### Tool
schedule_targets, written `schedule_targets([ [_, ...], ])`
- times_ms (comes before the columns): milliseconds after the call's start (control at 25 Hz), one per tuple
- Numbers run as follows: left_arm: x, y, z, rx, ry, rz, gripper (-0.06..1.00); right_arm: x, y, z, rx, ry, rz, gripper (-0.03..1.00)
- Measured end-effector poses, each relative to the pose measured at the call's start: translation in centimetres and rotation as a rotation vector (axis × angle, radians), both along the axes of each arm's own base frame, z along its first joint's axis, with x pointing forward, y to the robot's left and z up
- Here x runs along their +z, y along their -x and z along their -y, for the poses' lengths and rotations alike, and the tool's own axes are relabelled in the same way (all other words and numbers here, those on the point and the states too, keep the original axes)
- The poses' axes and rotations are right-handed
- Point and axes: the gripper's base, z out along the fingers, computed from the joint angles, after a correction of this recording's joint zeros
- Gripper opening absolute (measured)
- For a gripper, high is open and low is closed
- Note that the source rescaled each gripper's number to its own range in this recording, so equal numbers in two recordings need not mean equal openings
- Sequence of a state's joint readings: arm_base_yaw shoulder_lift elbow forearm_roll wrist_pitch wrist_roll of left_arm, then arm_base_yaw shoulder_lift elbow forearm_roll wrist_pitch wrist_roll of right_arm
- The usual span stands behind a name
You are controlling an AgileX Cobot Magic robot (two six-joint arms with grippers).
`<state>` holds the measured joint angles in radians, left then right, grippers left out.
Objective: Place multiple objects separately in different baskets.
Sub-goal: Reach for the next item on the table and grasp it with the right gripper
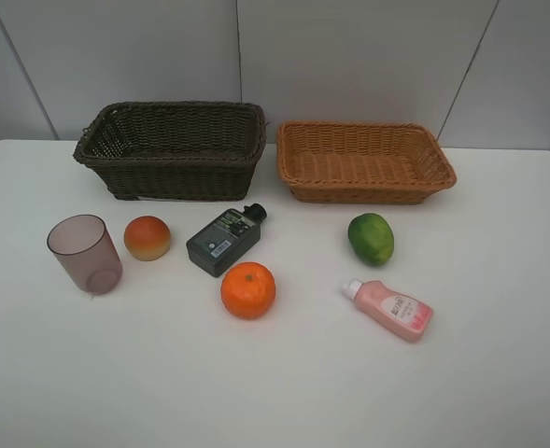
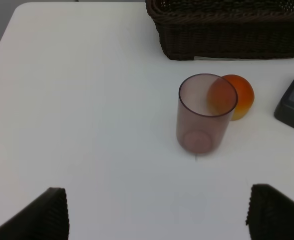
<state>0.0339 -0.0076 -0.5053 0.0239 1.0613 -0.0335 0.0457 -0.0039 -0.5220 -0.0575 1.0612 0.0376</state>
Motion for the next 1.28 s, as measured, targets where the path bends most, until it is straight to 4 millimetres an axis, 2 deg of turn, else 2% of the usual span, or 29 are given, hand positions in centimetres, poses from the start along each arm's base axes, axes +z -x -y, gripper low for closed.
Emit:
schedule_targets([
  [1280,0.0,0.0,0.0,0.0,0.0,0.0,0.93,0.0,0.0,0.0,0.0,0.0,0.0,0.75],
])
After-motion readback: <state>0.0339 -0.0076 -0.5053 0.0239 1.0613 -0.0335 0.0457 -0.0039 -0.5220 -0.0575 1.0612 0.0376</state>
